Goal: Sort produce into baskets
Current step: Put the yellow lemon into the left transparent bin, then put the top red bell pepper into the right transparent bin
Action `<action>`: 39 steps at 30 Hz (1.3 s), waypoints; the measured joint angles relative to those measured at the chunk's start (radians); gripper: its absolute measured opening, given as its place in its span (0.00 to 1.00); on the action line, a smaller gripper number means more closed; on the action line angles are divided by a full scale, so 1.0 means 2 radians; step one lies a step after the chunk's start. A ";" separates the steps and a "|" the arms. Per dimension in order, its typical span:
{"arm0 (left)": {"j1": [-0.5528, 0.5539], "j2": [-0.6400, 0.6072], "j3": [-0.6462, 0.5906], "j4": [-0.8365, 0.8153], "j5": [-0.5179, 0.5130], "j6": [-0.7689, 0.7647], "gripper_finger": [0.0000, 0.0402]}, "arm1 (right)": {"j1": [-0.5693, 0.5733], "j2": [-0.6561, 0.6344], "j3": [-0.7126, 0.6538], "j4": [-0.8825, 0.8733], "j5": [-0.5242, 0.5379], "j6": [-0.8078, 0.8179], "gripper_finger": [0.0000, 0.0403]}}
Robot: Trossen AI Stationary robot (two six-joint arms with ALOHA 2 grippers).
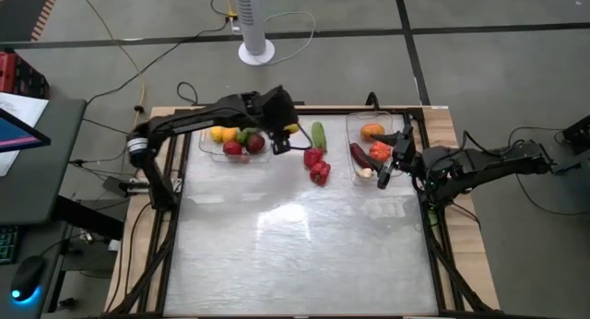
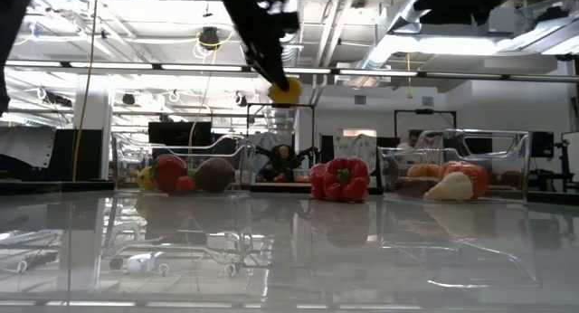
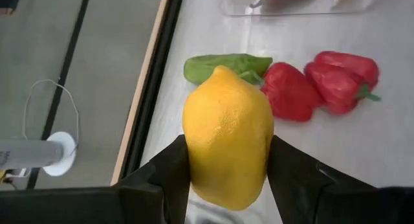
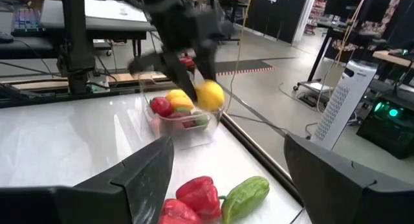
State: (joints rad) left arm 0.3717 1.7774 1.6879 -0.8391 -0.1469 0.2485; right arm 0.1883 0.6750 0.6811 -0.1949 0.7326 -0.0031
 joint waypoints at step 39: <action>-0.016 -0.074 -0.233 0.139 -0.063 -0.088 0.71 | -0.014 0.032 0.000 0.049 -0.001 -0.016 0.79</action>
State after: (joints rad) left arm 0.3400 1.6300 1.2217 -0.5605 -0.2734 0.0729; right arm 0.1608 0.7393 0.6811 -0.0967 0.7301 -0.0341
